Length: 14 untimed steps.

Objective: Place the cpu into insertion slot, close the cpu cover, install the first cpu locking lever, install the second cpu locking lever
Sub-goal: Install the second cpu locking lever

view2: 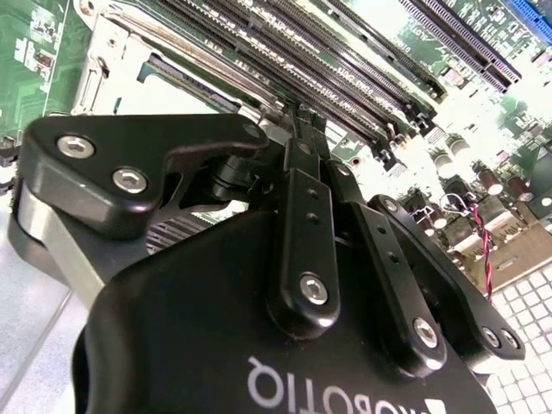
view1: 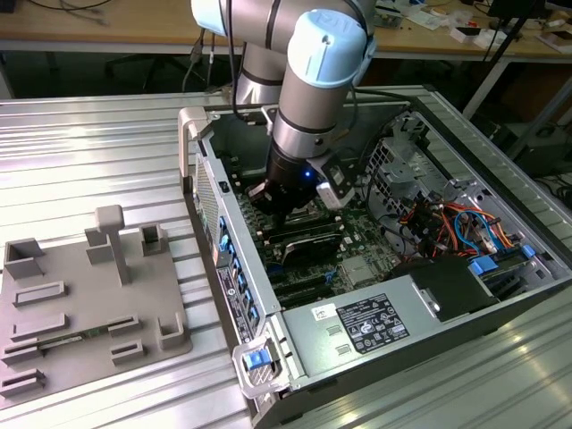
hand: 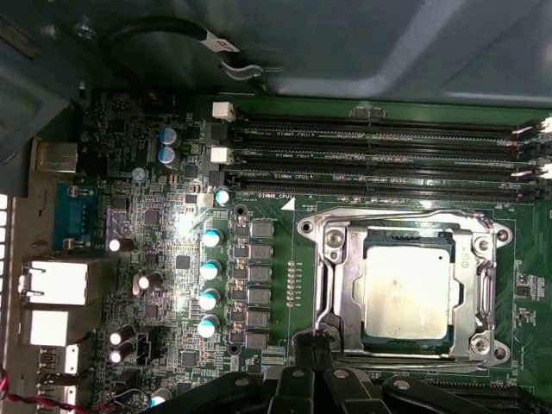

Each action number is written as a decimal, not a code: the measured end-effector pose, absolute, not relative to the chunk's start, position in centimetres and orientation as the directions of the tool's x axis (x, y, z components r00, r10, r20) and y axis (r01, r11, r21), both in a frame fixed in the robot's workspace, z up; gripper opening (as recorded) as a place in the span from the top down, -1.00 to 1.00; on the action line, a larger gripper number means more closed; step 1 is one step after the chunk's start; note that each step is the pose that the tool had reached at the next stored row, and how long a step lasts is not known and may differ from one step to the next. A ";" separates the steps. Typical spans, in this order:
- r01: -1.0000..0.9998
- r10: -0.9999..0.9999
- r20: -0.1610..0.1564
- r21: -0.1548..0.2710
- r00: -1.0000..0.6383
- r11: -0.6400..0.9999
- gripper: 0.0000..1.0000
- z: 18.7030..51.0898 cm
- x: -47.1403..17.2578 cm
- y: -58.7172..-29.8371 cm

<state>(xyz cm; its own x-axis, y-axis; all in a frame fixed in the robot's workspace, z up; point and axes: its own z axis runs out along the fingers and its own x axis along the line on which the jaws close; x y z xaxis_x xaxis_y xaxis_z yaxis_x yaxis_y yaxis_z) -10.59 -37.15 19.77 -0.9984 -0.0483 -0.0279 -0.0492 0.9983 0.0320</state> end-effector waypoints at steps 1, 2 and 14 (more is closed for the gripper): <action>-0.049 -0.049 -0.027 0.032 -0.998 0.998 0.79 19.7 -10.6 -37.1; -0.050 -0.049 -0.027 0.031 -0.998 0.998 0.79 19.8 -10.7 -37.3; -0.051 -0.050 -0.029 0.032 -0.998 0.998 0.79 23.5 -10.6 -37.2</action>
<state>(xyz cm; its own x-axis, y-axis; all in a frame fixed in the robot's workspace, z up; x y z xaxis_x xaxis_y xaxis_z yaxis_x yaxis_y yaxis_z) -10.58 -37.23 23.52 -0.9984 -0.0498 -0.0285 -0.0507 0.9982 0.0323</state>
